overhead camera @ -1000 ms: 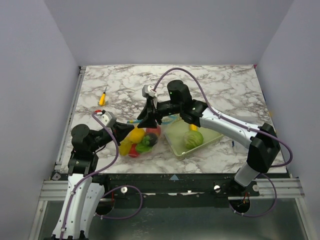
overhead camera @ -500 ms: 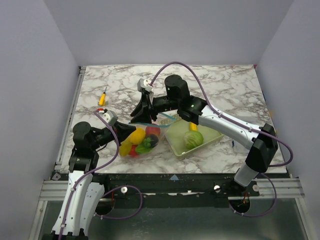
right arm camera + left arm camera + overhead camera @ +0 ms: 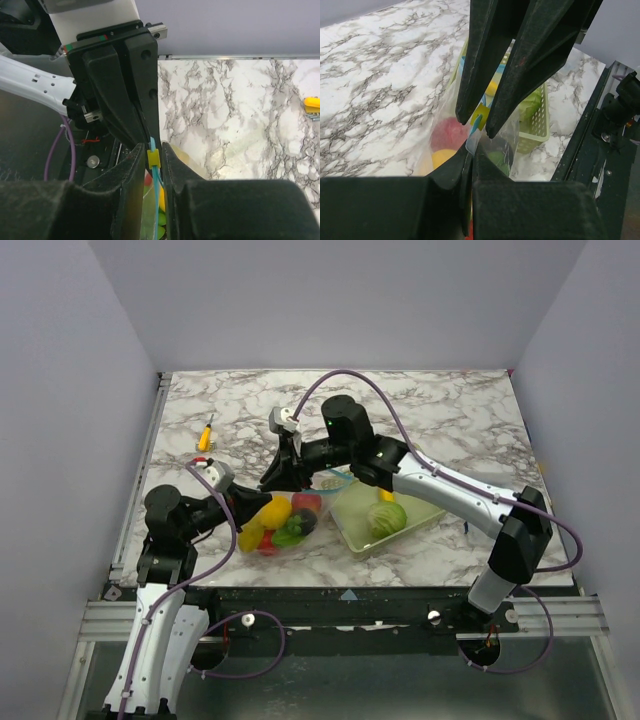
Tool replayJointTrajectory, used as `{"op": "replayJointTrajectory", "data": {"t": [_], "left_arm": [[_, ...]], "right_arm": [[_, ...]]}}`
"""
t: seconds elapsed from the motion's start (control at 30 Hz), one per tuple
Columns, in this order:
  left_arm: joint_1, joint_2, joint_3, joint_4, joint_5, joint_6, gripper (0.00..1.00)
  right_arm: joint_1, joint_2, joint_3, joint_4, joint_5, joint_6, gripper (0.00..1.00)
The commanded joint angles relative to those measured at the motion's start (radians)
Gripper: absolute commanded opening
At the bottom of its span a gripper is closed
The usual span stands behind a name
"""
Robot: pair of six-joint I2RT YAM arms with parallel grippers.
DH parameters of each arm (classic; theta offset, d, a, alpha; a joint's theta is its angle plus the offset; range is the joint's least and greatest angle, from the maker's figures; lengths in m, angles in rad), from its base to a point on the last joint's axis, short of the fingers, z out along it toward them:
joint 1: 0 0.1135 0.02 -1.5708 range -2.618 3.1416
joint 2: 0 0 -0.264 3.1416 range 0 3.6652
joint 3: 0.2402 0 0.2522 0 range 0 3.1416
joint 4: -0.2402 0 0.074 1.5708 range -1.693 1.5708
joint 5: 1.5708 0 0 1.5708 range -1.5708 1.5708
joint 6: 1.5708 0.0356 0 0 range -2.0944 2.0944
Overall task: Place the food in the zip-top bag and seal the zipper
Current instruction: Zip the zipper food storage bag at the center of the board.
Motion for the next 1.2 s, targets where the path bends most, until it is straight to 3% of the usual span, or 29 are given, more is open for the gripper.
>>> {"op": "replayJointTrajectory", "data": {"t": [0.0, 0.2, 0.47, 0.63, 0.97, 1.17], "left_arm": [[0.005, -0.021, 0.037, 0.031, 0.002, -0.013, 0.0], [0.005, -0.026, 0.037, 0.032, -0.014, -0.013, 0.0], [0.005, -0.096, 0.013, 0.023, -0.16, -0.04, 0.0], [0.006, -0.119, 0.023, -0.026, -0.177, -0.017, 0.0], [0.007, -0.072, 0.09, -0.11, -0.024, 0.062, 0.0], [0.006, -0.101, 0.088, -0.095, -0.073, 0.054, 0.0]], "right_arm": [[0.009, 0.017, 0.017, -0.035, 0.009, -0.02, 0.21], [0.009, 0.008, 0.009, -0.044, 0.019, -0.029, 0.01], [0.006, -0.054, -0.076, -0.027, 0.078, -0.062, 0.0], [0.003, -0.056, -0.104, -0.041, 0.094, -0.087, 0.0], [0.001, -0.033, -0.019, -0.049, 0.037, -0.033, 0.0], [-0.009, -0.061, -0.038, -0.104, 0.084, -0.091, 0.0]]}}
